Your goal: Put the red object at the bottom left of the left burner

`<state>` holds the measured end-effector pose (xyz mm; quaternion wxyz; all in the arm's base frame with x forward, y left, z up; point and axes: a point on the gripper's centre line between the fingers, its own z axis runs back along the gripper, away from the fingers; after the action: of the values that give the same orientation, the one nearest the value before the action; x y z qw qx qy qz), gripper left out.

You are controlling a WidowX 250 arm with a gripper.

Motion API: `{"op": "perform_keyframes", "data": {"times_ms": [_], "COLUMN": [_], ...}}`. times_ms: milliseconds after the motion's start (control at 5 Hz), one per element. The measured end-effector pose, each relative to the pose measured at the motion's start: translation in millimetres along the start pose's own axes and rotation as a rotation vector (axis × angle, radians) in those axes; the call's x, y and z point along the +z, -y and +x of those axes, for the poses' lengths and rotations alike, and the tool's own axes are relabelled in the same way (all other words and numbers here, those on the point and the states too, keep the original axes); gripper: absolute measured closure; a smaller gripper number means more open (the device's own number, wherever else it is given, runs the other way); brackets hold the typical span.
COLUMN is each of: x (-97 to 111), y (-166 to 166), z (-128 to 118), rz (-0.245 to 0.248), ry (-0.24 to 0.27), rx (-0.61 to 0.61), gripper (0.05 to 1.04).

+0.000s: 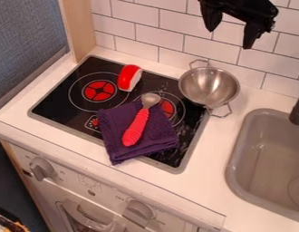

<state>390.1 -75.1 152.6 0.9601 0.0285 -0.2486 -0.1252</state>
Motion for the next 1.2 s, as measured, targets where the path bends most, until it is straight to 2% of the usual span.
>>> {"op": "perform_keyframes", "data": {"times_ms": [200, 600, 800, 1200], "x": [-10.3, -20.4, -23.9, -50.9], "y": [1.9, -43.0, -61.7, -101.1], "z": [-6.1, -21.6, -24.2, -54.2], "rz": [-0.005, 0.033, 0.041, 0.043], "ry": [-0.034, -0.095, -0.088, -0.139], "rx": [0.0, 0.099, 0.13, 0.219], "gripper": [0.082, 0.082, 0.082, 0.082]}}
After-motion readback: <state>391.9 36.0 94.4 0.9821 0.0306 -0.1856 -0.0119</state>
